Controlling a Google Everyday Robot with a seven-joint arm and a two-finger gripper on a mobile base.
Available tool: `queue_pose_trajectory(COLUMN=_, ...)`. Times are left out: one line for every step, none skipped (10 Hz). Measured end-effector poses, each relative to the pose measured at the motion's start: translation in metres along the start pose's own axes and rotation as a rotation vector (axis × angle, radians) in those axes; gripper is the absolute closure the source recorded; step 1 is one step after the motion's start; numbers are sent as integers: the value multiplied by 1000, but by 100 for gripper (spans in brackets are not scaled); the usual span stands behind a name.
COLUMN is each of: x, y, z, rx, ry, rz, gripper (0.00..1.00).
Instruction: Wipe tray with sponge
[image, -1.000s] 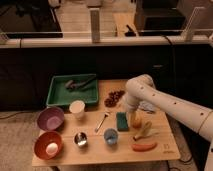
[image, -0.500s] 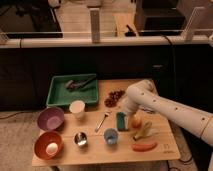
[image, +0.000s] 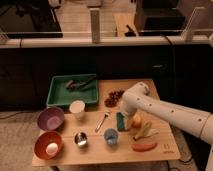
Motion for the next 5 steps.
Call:
queue_pose_trajectory(x=4, y=0, z=2, rx=-1, ry=11, rz=12, gripper=20)
queue_pose_trajectory(x=6, y=-1, z=4, rx=-4, ry=18, rz=21, gripper=20)
queue_pose_trajectory(x=8, y=-2, z=7, rx=-5, ry=24, rz=33, gripper=20)
queue_pose_trajectory(x=11, y=-3, z=10, rx=-8, ry=27, rz=51, gripper=20)
queue_pose_trajectory(x=16, y=-3, z=14, rx=-17, ry=32, rz=74, gripper=20)
